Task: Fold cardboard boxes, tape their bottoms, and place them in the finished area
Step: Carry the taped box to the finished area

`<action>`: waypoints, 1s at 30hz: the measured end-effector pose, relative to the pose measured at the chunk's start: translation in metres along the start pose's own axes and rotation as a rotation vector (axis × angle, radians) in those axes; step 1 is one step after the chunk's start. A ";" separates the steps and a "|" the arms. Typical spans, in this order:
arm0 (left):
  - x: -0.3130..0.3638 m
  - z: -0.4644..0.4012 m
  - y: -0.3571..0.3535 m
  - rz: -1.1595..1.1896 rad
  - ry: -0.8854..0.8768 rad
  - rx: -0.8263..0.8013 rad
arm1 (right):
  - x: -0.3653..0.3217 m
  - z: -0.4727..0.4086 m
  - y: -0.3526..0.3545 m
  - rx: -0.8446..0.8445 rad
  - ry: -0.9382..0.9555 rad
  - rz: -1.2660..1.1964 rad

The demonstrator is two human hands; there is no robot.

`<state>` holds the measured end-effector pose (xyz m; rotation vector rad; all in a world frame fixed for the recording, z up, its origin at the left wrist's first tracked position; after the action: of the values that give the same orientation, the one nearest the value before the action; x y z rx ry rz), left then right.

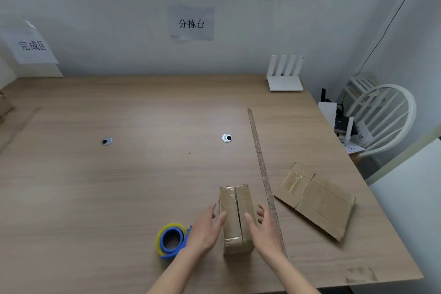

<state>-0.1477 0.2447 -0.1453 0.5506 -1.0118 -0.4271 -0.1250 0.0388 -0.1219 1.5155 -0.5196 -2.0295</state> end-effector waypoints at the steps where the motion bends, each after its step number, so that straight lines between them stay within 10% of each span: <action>1: 0.005 -0.001 -0.008 0.070 0.037 -0.044 | 0.001 -0.008 -0.001 -0.052 -0.042 -0.059; 6: 0.025 -0.003 -0.014 0.367 0.158 -0.155 | -0.014 -0.031 -0.004 -0.285 -0.066 -0.105; 18: 0.143 0.018 0.245 0.827 -0.092 0.412 | -0.300 -0.063 0.058 -0.294 0.295 -0.542; 30: -0.022 0.158 0.445 0.935 -0.026 0.673 | -0.489 0.079 -0.079 -0.770 0.840 -0.395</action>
<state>-0.2601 0.5711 0.1779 0.5922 -1.3127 0.7645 -0.1111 0.4083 0.2176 1.7964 0.8409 -1.3358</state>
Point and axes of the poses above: each hand's wrist, its own z-axis away from the middle knuckle, its own y-axis out of the back of the hand, x = y × z, the point moved 9 cm from there along -z, towards the middle knuckle, and after that the axes turned 5 degrees about y, right-handed, at the moved point
